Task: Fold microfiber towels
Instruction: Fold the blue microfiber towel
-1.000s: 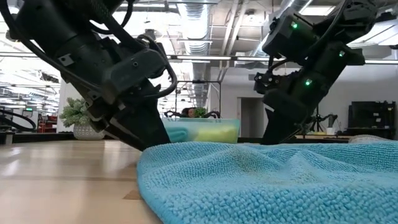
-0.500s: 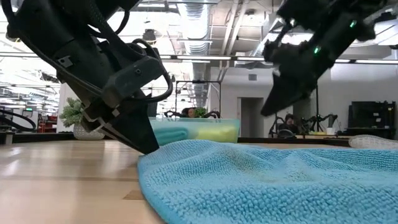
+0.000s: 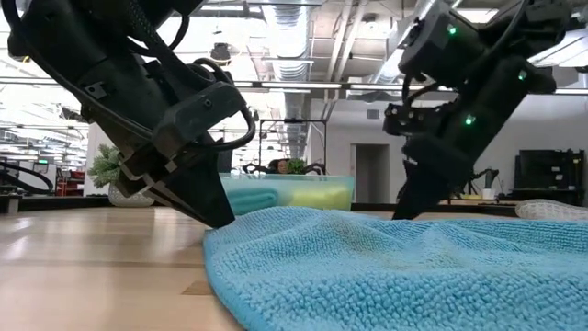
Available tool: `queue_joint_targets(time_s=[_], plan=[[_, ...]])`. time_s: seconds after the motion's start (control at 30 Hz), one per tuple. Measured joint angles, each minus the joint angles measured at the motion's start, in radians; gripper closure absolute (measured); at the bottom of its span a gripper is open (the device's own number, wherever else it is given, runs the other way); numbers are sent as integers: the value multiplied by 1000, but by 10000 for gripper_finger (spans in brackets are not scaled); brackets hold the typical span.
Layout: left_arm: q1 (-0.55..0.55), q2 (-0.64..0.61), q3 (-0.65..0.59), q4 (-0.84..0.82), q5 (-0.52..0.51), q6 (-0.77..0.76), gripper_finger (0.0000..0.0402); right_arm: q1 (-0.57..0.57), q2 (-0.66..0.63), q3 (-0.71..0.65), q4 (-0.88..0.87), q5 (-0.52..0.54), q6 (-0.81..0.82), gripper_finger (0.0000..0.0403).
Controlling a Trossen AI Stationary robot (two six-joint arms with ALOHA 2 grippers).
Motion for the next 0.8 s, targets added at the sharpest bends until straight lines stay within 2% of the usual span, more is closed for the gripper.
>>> queue_joint_targets(time_s=[0.1,0.17,0.23,0.33,0.4,0.57,0.8], plan=[[-3,0,0,0,-4,-2,401,0,31,4,12,-1,42,170],[-4,0,0,0,-4,-3,401,0,33,4,16,0,56,198],[-5,0,0,2,-7,-2,401,-1,22,2,6,-4,66,248],[-6,-2,27,-54,2,6,401,-3,-16,-3,-10,-18,61,347],[-9,-5,63,-133,13,20,401,-2,-50,-7,-28,-44,43,384],[-12,-6,207,-376,-27,61,401,0,-185,-6,-17,4,33,389],[-30,-8,402,-799,-204,56,401,-12,-378,-5,-7,81,-42,392]])
